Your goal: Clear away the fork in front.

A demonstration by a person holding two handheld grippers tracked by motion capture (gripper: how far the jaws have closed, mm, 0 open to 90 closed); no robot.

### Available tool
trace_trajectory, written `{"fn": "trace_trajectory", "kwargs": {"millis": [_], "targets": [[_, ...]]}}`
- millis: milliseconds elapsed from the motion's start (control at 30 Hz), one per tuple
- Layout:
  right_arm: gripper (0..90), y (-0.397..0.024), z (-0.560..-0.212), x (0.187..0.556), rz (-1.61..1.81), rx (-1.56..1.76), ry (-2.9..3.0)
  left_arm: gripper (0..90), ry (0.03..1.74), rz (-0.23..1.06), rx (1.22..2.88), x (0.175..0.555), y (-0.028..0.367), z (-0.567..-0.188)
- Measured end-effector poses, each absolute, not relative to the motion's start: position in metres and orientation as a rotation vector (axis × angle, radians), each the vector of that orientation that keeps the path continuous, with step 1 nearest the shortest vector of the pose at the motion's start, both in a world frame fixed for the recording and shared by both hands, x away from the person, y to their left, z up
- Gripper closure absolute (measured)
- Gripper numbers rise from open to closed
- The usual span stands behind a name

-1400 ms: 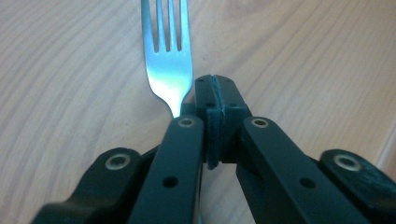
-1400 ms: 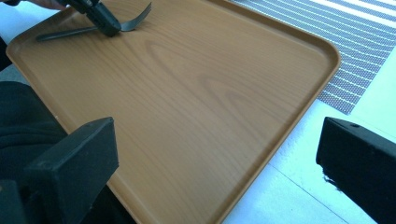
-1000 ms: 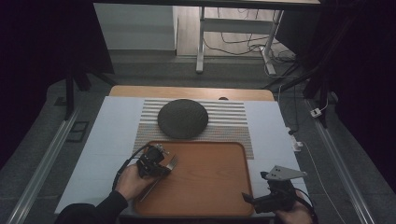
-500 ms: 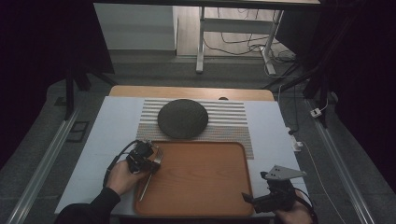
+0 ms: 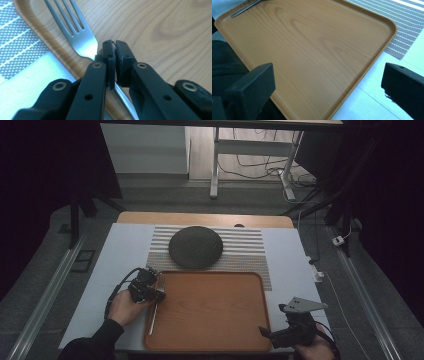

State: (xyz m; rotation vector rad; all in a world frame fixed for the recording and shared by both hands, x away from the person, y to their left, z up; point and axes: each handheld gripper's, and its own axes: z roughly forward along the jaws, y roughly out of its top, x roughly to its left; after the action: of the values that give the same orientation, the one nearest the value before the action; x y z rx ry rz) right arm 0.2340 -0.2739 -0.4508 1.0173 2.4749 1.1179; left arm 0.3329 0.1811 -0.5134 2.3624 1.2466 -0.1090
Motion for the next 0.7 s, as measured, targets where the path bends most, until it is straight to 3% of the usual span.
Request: {"fn": "trace_trajectory", "kwargs": {"millis": [300,700], "targets": [[0.0,-0.274,-0.451,0.234,1.117,1.019,2.477,70.3,1.187,-0.085,2.31,0.329,0.182,-0.506],[0.0,-0.274,-0.451,0.234,1.117,1.021,2.478,36.2,1.064,-0.006,2.273,0.32,0.181,-0.495]]}}
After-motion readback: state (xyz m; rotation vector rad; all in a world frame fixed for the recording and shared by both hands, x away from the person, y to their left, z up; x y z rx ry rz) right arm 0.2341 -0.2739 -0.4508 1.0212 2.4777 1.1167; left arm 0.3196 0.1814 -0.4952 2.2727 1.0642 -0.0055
